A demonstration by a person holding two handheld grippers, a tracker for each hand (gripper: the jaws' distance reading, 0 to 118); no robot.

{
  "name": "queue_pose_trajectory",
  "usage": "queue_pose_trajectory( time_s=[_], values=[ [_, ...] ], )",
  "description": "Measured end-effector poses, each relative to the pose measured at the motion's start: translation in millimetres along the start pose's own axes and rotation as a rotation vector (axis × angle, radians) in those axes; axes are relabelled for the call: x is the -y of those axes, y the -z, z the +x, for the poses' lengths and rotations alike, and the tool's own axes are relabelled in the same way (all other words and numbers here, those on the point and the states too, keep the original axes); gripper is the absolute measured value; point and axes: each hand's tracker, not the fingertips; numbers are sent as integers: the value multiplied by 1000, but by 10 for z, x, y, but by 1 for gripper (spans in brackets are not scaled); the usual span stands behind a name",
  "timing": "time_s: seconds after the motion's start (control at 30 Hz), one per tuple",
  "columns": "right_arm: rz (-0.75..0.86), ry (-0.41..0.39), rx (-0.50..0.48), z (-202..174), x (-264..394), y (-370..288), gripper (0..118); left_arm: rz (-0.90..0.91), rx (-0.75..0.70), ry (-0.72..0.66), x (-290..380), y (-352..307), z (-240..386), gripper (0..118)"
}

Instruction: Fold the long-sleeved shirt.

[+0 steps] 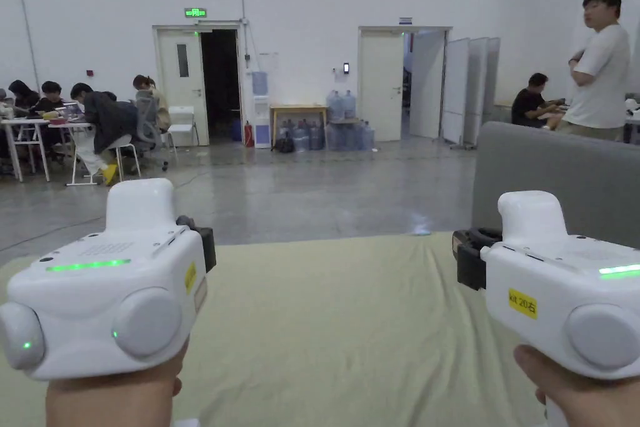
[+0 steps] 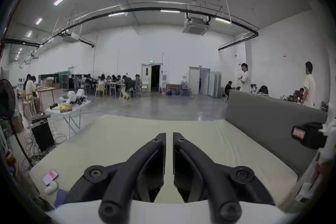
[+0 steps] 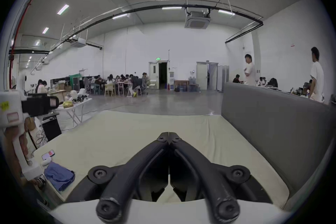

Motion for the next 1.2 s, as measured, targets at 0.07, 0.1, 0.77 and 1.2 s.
queue_pose_trajectory(
  time_s=[0.07,0.1,0.77,1.2],
  values=[
    [10,20,4,34,-4,-47,0,-7,-20,4,47,-32,11,1],
    [13,24,3,32,-6,-33,0,-12,-20,5,56,-45,10,1],
    [44,21,-19,-352,-85,-102,0,9,-68,46,-4,-367,-47,1],
    [-4,39,-9,-518,-133,-27,118,64,-60,47,-44,-513,-85,117]
  ],
)
